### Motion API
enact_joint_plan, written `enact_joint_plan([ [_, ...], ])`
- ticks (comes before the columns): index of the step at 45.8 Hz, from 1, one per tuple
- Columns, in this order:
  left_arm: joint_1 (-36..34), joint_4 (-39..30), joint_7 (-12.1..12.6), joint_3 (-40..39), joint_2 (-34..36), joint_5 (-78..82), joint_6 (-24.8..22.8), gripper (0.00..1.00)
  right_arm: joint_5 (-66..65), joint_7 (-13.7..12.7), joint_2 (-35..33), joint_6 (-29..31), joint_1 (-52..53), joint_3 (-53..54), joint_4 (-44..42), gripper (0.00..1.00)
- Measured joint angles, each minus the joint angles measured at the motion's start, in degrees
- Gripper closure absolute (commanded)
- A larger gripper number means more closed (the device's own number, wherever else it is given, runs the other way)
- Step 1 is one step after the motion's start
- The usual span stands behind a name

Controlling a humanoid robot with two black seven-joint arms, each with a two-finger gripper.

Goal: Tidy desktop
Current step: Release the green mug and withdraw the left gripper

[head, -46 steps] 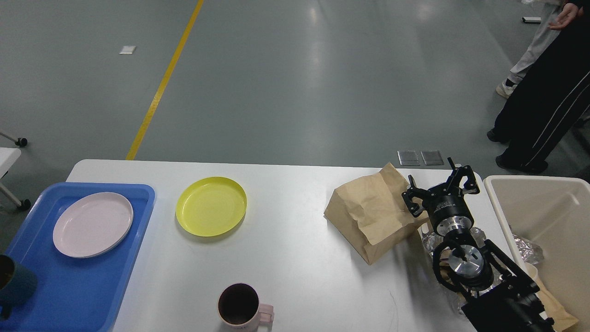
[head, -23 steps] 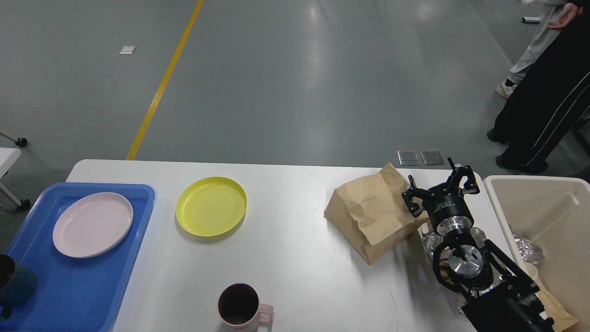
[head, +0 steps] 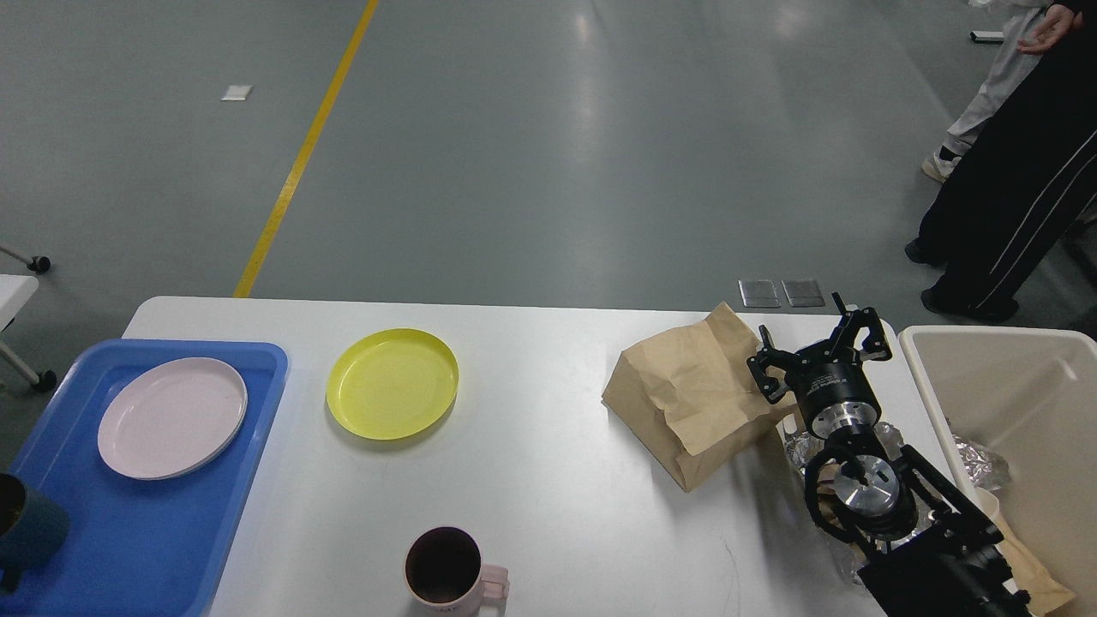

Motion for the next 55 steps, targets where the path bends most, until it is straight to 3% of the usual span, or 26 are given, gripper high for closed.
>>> enact_joint_plan([
  [43,-0.8,0.0,0.1,-0.1,0.2,-0.1,0.2,0.05,0.0,0.0,0.0,0.0,0.0,0.0,0.0,0.0],
  [55,-5.7,-5.0,0.8,2.1,2.4,0.0,-0.1,0.05,0.0,0.0,0.0,0.0,0.0,0.0,0.0,0.0],
])
